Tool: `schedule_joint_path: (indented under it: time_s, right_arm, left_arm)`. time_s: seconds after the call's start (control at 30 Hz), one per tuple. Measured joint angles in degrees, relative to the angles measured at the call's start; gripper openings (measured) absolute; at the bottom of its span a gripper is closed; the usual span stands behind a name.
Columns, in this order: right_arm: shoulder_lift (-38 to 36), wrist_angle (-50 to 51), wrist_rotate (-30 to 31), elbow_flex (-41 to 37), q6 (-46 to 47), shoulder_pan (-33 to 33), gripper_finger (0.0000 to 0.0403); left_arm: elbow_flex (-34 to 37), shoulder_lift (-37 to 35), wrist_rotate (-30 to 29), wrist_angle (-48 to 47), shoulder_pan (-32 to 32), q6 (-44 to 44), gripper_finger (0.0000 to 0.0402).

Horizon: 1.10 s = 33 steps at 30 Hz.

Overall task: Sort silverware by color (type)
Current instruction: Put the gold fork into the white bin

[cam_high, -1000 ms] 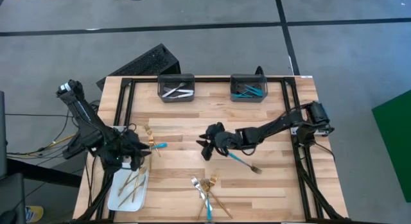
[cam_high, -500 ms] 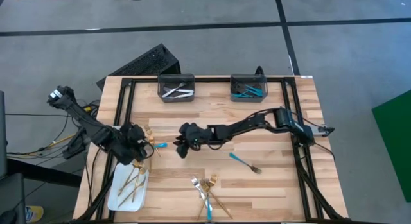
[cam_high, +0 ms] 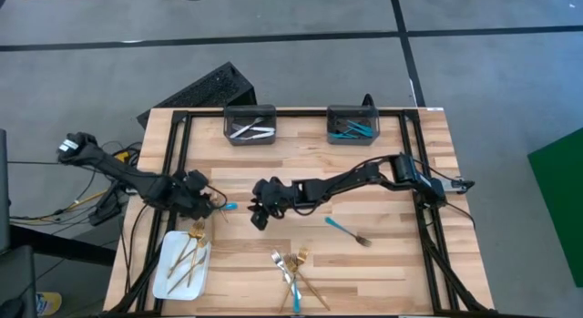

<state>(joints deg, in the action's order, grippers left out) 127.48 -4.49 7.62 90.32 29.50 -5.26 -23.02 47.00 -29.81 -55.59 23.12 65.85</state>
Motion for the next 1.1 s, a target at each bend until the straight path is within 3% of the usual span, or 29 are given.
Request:
schedule_joint_path:
  time_s: [0.3,0.7,0.9,1.1]
  right_arm:
    - [0.0,2.1,0.0,0.0,0.0,-0.8,0.0163]
    - [0.0,4.3,0.0,0.0,-1.1,-1.5,0.0163]
    - [0.0,5.3,0.0,0.0,-1.1,-1.5,0.0163]
    - [0.0,5.5,-0.1,0.0,-1.1,-1.5,0.0163]
  left_arm:
    - [3.0,-0.1,1.6,5.0,-6.8,-0.7,0.0187]
    - [10.1,-0.2,7.1,18.5,-8.5,-4.8,0.0183]
    - [10.3,-0.2,6.0,20.7,-8.5,-5.5,0.0137]
    - [10.4,-0.1,4.0,27.0,-8.5,-7.2,0.0048]
